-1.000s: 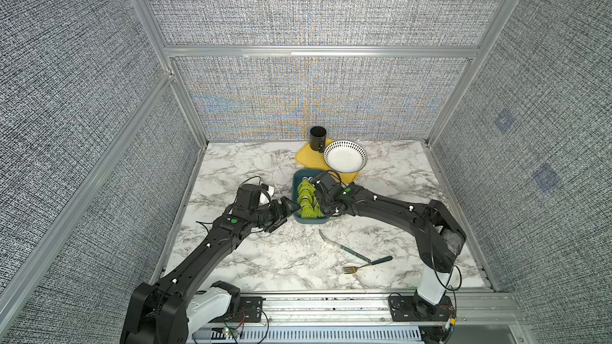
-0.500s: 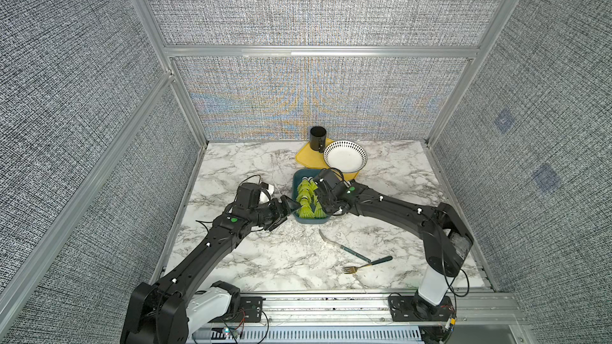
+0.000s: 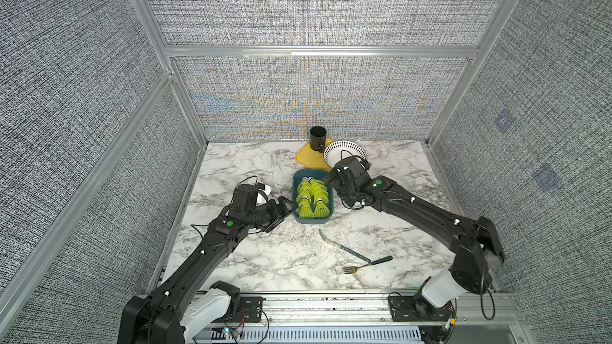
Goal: Put the shuttlecocks into the storage box
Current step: Reset both arms
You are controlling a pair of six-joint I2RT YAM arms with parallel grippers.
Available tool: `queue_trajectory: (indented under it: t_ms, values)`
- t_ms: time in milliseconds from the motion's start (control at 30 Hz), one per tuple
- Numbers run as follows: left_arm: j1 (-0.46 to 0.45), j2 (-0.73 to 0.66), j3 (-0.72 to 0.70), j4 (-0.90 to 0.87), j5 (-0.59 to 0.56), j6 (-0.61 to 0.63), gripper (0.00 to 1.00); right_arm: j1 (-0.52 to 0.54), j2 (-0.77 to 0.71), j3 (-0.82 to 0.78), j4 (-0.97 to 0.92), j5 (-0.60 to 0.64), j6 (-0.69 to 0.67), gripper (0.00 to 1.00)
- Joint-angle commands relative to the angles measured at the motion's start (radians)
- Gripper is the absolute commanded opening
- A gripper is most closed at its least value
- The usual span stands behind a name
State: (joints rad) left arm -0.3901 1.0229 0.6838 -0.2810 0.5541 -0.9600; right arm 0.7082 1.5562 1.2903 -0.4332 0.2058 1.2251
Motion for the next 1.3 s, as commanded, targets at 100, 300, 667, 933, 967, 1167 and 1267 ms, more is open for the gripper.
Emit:
queue_trajectory:
  t_ms: [100, 300, 667, 933, 967, 1167, 1267]
  values:
    - [0.000, -0.033, 0.016, -0.059, -0.035, 0.032, 0.94, -0.038, -0.126, -0.068, 0.025, -0.106, -0.354, 0.99]
    - [0.000, -0.056, 0.050, -0.119, -0.071, 0.066, 1.00, -0.065, -0.276, -0.159, 0.043, -0.155, -0.534, 0.99]
    - [0.001, -0.155, 0.158, -0.377, -0.463, 0.150, 1.00, -0.115, -0.587, -0.341, -0.054, 0.254, -0.600, 0.99]
    - [0.003, -0.118, 0.175, -0.427, -0.967, 0.312, 1.00, -0.206, -0.750, -0.621, 0.219, 0.443, -0.829, 0.99]
    - [0.001, -0.123, 0.149, -0.374, -0.983, 0.353, 1.00, -0.225, -0.764, -0.653, 0.255, 0.452, -0.843, 0.99]
    - [0.002, -0.069, -0.005, -0.021, -1.138, 0.612, 1.00, -0.339, -0.769, -0.891, 0.630, 0.419, -0.973, 0.99]
    - [0.013, 0.028, -0.023, 0.092, -1.186, 0.731, 1.00, -0.385, -0.679, -0.933, 0.734, 0.385, -1.014, 0.99]
